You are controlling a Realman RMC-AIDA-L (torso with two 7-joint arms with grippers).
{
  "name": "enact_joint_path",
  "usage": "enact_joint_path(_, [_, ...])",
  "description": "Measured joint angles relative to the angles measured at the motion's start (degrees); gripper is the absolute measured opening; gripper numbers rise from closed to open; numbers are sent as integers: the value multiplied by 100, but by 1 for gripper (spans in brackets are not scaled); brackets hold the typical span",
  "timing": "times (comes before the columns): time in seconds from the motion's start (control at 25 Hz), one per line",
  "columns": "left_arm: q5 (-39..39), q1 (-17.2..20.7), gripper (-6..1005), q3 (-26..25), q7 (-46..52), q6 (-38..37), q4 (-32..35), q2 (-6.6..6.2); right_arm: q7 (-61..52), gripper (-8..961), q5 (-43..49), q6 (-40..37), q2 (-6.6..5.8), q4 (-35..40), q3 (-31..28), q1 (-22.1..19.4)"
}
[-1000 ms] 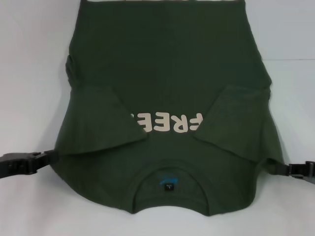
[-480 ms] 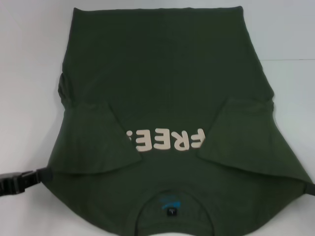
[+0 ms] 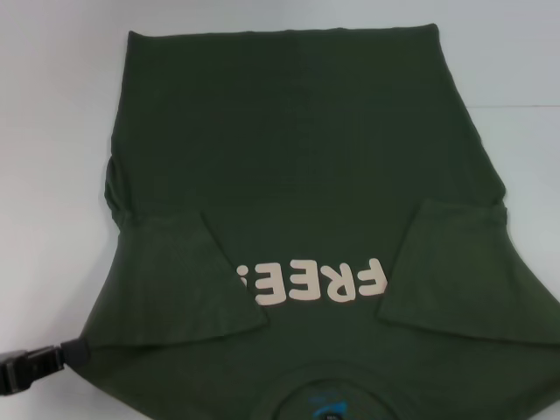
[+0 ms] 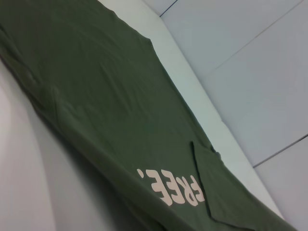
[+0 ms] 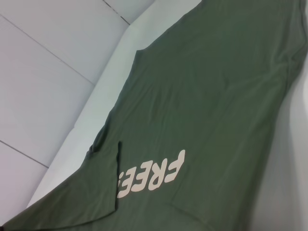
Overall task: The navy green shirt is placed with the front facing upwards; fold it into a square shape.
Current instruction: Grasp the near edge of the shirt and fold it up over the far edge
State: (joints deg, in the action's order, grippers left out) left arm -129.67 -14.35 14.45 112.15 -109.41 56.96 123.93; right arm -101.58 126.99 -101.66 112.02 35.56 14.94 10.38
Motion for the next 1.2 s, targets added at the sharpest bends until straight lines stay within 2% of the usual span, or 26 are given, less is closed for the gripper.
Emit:
enact_joint_path(0.52, [-16, 162, 28, -83, -31, -257, -284, 35, 104, 38, 18, -296, -88, 5, -43, -441])
enact_joint_path(0.8, [20, 137, 28, -90, 18, -262, -328, 27, 58, 39, 19, -415, -162, 3, -365, -542])
enact_joint_path(1.0, [60, -325, 28, -237, 103, -78, -462, -59, -79, 39, -7, -391, -201, 3, -589, -189])
enact_joint_path(1.12, [146, -762, 28, -301, 161, 199, -746, -214, -202, 39, -14, -272, -218, 3, -731, 207])
enact_joint_path(1.2, [221, -1111, 28, -304, 187, 486, -985, -360, -295, 39, -15, -125, -224, 3, -755, 451])
